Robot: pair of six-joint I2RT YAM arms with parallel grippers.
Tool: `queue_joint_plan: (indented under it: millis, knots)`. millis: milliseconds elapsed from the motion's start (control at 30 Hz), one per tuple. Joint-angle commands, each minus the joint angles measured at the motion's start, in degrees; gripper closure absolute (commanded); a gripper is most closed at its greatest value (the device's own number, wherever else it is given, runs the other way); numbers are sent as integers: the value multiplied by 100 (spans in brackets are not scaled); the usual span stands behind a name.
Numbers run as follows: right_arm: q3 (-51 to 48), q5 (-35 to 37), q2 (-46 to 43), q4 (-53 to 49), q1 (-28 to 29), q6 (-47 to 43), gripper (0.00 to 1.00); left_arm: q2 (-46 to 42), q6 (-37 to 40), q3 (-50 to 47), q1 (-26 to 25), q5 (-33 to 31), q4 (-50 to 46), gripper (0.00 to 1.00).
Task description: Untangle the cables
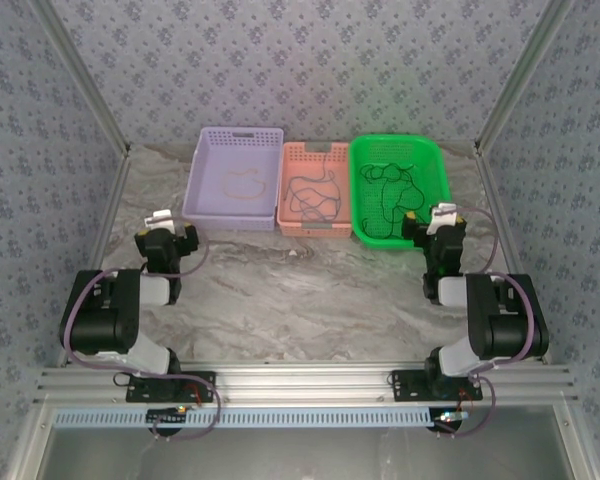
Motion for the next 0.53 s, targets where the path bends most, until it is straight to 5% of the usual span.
queue_joint_plan:
  millis: [0, 500]
  knots:
    - [43, -139, 127, -872, -44, -18, 1, -32, -98, 65, 7, 142, -109, 1]
    - [-6, 101, 137, -731, 7, 10, 1, -24, -95, 64, 3, 142, -93, 1]
